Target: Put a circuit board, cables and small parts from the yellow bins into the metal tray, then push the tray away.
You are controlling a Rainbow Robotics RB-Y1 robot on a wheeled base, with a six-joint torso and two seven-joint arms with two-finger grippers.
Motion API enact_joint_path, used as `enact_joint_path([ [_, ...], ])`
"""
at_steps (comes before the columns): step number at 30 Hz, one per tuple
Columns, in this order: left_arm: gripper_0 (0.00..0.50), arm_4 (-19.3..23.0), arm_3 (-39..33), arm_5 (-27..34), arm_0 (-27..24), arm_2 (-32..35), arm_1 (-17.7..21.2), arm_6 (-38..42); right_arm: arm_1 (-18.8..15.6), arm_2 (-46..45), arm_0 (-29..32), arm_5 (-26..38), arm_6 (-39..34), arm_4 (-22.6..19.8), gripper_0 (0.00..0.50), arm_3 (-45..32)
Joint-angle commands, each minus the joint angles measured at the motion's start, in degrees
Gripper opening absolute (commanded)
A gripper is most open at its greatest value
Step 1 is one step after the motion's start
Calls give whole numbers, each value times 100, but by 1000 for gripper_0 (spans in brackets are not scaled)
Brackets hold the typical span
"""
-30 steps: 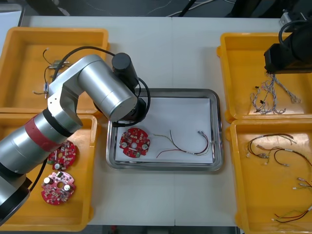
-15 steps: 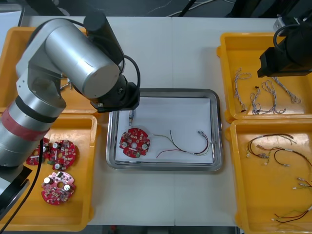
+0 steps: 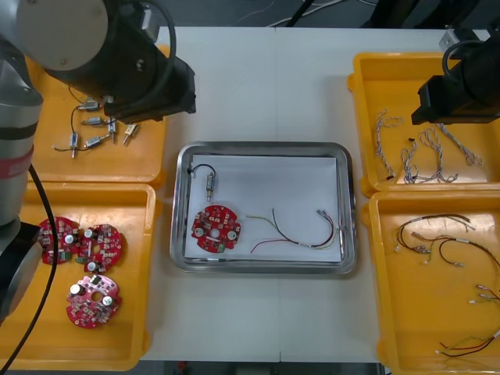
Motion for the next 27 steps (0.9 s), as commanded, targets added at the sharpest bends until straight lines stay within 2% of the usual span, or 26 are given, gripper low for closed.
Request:
enact_joint_path([
  [1,500,73,-118,36,-278,136,614,-583,-130,-520,-247,-163,864,-85,500,329],
  [6,500,-94,190,36,-146,330,966,-1058,-270,-634,-247,-287,1224,-94,500,557],
  [14,500,-349,893,36,276,1121,1309,-2139,-473,-749,-247,-374,1312,-24,500,777],
  [21,500,-578,1315,36,654,1587,1388,-2631,-587,-960,-247,-515,1444,73,500,1164],
  [27,500,-1044,1385,-188,803,1631,1388,-2614,-657,-968,-247,-849,1532,213,500,1629],
])
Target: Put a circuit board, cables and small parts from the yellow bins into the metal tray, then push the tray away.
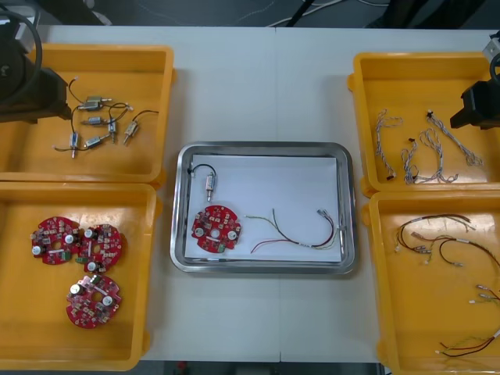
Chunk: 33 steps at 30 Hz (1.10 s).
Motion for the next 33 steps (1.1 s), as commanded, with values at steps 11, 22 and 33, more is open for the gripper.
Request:
enact_joint_path([
  [11,500,-409,337,-1046,232,163,254,-35,-284,572,-239,-1005,287,275,500,1054],
  [22,500,-339,715,-1609,241,163,219,-193,-249,897,95,-1594,323,249,500,1264],
  [33,500,-488,1269,-2163,241,-47,96,-378,-100,897,394,-1717,323,275,500,1264],
])
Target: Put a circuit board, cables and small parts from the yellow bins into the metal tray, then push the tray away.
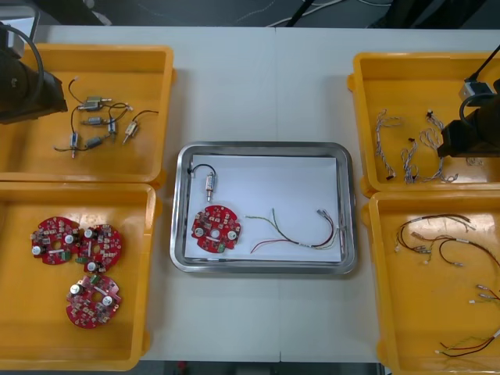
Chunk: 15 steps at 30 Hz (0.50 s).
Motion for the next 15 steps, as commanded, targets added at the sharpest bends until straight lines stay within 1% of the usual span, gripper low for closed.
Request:
enact_joint_path([
  [1,500,-143,67,-135,34,-72,67,-386,-61,52,144,-65,123,20,500,-98],
  [8,500,-275,199,-407,34,-292,14,-351,9,52,223,-224,123,38,500,-98],
  [15,500,-381,322,-671,25,-477,-153,-377,149,52,259,-338,150,82,500,-107],
])
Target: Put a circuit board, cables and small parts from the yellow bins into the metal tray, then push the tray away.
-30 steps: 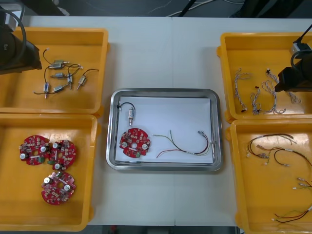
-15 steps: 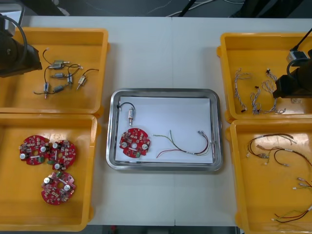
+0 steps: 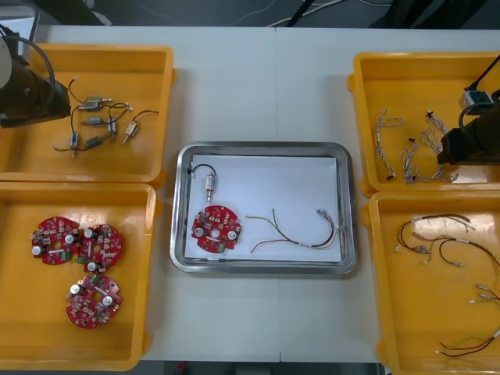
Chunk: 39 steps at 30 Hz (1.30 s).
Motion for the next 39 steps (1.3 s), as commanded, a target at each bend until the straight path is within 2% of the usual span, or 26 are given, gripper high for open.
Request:
enact_joint_path([
  [1,500,-156,7,-184,15,-169,-158,-377,143,52,73,-125,141,79,500,-107],
  [8,500,-217,315,-632,15,-300,-325,-483,214,52,196,-283,176,114,500,-98],
  [15,500,-270,402,-720,24,-309,-386,-518,258,61,310,-283,246,105,500,-98],
  [16,500,-261,420,-747,24,-309,-386,-535,258,61,310,-292,264,96,424,-107],
  [17,500,-261,455,-782,33,-309,-395,-544,258,61,310,-292,273,88,260,-107],
  [19,500,-253,473,-834,41,-309,-395,-553,258,61,310,-292,290,88,83,-107],
  [20,500,-253,482,-870,76,-309,-395,-562,258,61,310,-292,299,79,39,-107],
  [22,500,-235,482,-922,129,-300,-395,-562,258,61,310,-301,317,79,0,-107],
  [30,500,-165,482,-940,279,-204,-325,-676,258,61,310,-309,378,140,0,-371],
  [39,500,-15,482,-949,454,-133,-219,-905,161,-150,310,183,396,167,0,-1241],
])
